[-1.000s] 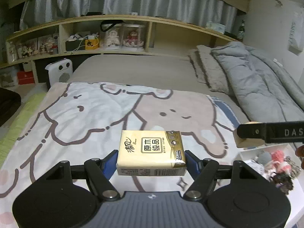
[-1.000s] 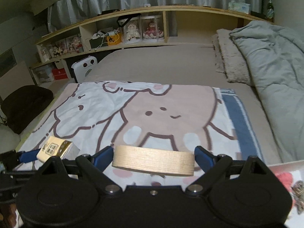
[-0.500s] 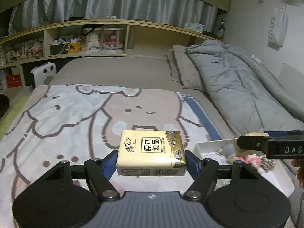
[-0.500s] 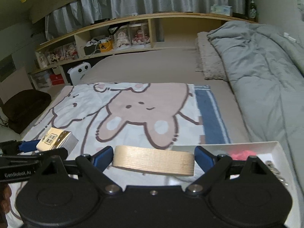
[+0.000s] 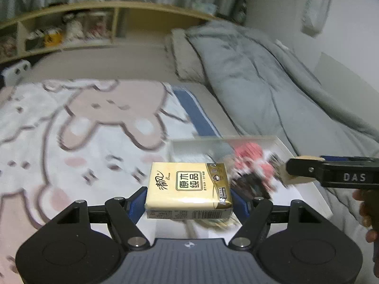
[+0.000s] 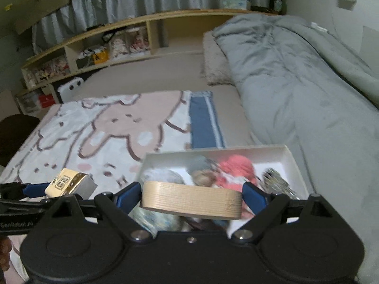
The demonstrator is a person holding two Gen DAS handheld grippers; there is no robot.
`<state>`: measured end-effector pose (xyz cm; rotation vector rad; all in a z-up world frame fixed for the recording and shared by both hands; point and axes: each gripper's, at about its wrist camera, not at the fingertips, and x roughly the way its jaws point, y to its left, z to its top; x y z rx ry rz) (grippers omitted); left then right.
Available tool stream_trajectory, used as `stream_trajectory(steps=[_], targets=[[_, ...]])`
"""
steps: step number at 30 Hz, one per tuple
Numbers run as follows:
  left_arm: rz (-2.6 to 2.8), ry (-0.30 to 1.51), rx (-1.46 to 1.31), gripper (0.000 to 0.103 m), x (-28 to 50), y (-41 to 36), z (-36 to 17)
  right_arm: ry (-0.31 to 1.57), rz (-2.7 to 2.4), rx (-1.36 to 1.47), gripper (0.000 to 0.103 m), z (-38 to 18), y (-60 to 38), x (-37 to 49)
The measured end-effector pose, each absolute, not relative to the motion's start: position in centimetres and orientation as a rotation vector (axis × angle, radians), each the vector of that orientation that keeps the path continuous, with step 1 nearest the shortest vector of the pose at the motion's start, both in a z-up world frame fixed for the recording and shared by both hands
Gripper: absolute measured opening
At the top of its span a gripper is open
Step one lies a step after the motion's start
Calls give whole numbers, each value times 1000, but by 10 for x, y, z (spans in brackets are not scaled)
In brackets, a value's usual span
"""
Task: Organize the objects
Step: 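Carry the tissue pack and wooden box over the white tray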
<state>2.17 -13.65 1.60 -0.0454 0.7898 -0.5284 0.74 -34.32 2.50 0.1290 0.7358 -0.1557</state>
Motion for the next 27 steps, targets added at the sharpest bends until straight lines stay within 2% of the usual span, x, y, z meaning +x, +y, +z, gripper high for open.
stream_trajectory(steps=[9, 20, 23, 27], targets=[[-634, 941, -30, 73, 3, -191, -22, 840, -176, 119, 93, -8, -383, -18], [-677, 1198, -31, 73, 26, -239, -64, 943, -196, 105, 93, -41, -416, -26], [-629, 1221, -40, 73, 35, -244, -74, 963, -189, 113, 93, -47, -422, -23], [-561, 1154, -10, 74, 40, -249, -75, 1005, -172, 103, 93, -54, -424, -15]])
